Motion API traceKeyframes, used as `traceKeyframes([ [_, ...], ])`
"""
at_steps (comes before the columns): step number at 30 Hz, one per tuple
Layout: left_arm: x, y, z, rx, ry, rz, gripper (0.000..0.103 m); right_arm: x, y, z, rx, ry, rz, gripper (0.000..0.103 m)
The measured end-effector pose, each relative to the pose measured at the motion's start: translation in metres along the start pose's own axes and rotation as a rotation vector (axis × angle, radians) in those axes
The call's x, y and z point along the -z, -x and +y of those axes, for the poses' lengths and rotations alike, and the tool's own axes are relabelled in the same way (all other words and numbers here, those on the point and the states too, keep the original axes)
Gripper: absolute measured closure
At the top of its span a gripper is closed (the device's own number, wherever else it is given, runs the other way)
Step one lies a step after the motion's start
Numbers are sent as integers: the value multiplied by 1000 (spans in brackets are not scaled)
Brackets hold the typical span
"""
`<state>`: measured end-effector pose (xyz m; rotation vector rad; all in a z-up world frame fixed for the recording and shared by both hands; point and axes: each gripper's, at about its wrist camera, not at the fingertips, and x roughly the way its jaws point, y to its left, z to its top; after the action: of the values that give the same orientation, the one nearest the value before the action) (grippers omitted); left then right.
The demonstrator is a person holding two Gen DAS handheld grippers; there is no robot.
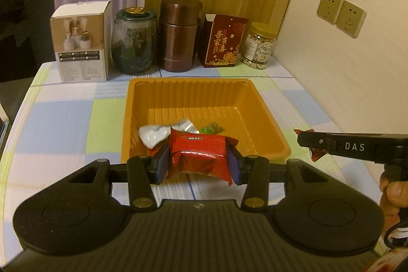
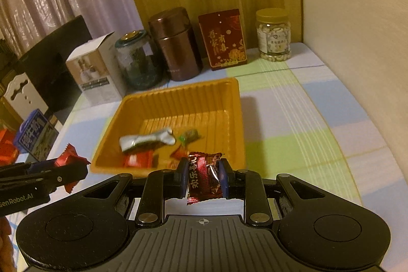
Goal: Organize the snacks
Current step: 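Lower both held packets over the orange tray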
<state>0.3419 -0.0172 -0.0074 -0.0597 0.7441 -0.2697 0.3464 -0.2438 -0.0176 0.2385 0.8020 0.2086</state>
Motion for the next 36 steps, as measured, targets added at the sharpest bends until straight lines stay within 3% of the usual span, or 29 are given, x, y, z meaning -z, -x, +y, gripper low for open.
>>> traceKeyframes([
  [8, -24, -41, 3, 9, 1, 16, 60, -28, -36, -8, -21, -30, 22, 78],
  [16, -33, -71, 5, 21, 3, 29, 59, -32, -57, -15, -5, -59, 38, 78],
  [18, -33, -78, 6, 22, 12, 25, 52, -30, -61, -17, -1, -59, 44, 78],
  [19, -33, -82, 7, 17, 20, 30, 36, -28, -62, -18, -1, -57, 46, 78],
  [20, -32, -84, 8, 12, 28, 31, 33, -26, -62, -19, 1, -56, 49, 78],
  [36, -19, -69, 25, -1, 54, 19, 33, -32, -69, -6, -29, -37, 41, 78],
])
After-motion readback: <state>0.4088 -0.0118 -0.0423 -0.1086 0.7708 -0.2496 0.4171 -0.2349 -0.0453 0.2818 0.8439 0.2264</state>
